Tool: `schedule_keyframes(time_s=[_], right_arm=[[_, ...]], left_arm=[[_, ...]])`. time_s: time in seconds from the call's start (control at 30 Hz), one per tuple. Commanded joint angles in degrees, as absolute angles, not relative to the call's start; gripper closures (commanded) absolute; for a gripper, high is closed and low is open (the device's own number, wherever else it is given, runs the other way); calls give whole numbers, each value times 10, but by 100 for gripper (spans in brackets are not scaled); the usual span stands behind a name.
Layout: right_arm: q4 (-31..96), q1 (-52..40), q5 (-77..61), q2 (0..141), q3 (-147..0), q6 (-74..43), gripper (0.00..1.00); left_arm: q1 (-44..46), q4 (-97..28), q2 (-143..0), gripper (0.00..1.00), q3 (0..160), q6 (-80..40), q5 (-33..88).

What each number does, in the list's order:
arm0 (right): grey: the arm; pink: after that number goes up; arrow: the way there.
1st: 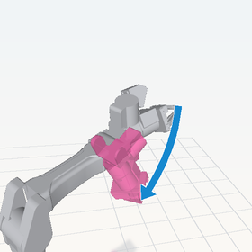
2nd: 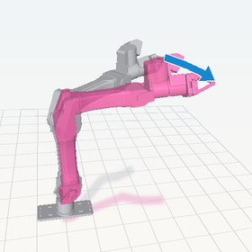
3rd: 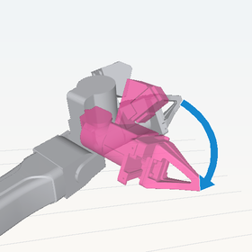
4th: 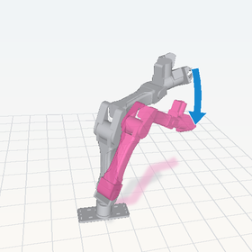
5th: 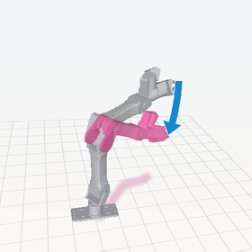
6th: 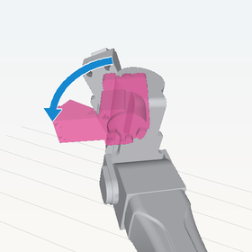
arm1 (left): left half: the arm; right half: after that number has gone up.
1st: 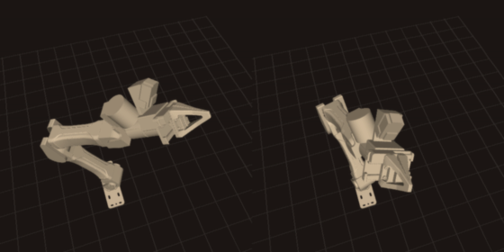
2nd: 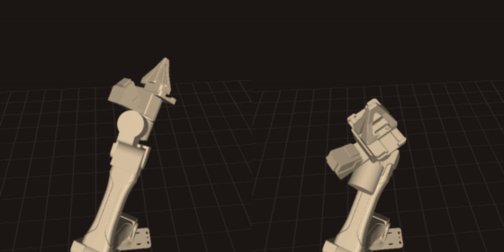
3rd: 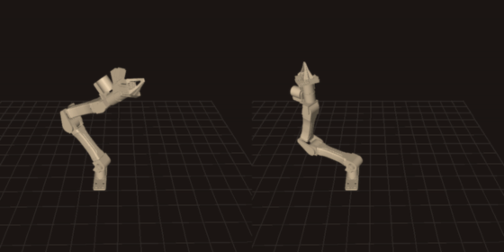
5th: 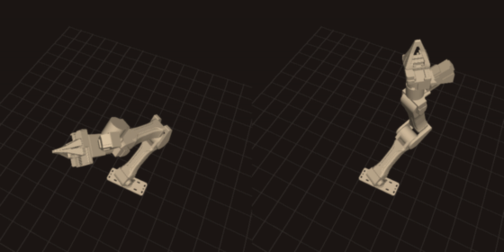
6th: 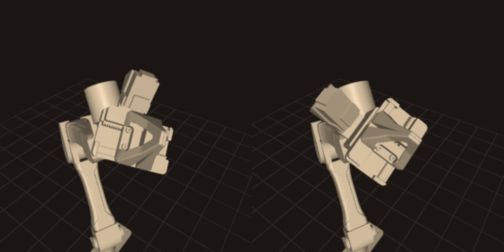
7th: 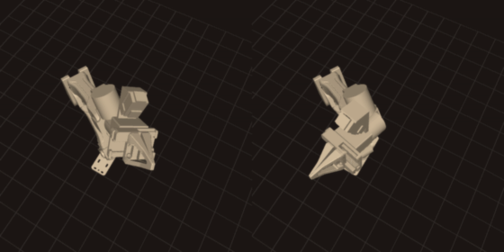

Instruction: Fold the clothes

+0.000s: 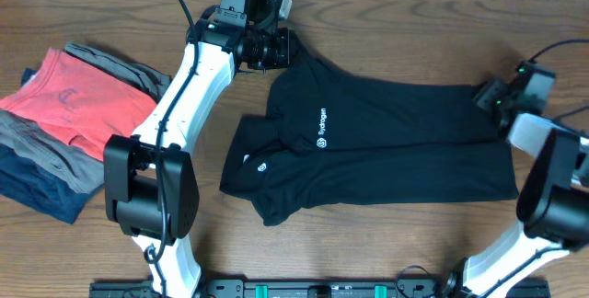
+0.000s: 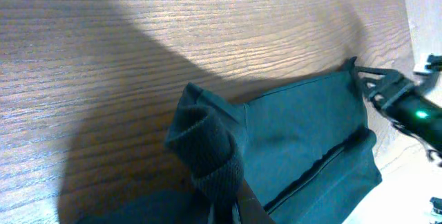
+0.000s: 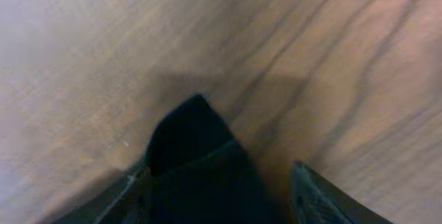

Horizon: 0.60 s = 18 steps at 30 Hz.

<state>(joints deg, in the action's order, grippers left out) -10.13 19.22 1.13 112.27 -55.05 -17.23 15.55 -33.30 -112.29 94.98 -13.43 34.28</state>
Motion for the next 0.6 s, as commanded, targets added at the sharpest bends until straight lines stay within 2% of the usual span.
schedule_keyframes(time_s=[0.0,0.1,0.23,0.33,0.57], right_arm=[[-119,181,36,1155,-551,-178,38],[-126,173,36,1171,-551,-180,41],[-118,171,36,1173,-551,-180,56],[-123,171,35,1173,-551,-180,57],[-126,164,36,1173,-551,-182,51]], left_arm=[[160,-336,-1125,94,948,-124,338],[164,-336,-1125,94,948,-124,338],[167,-336,-1125,94,948,-124,338],[167,-336,-1125,94,948,-125,338],[167,-337,-1125,94,948,-125,338]])
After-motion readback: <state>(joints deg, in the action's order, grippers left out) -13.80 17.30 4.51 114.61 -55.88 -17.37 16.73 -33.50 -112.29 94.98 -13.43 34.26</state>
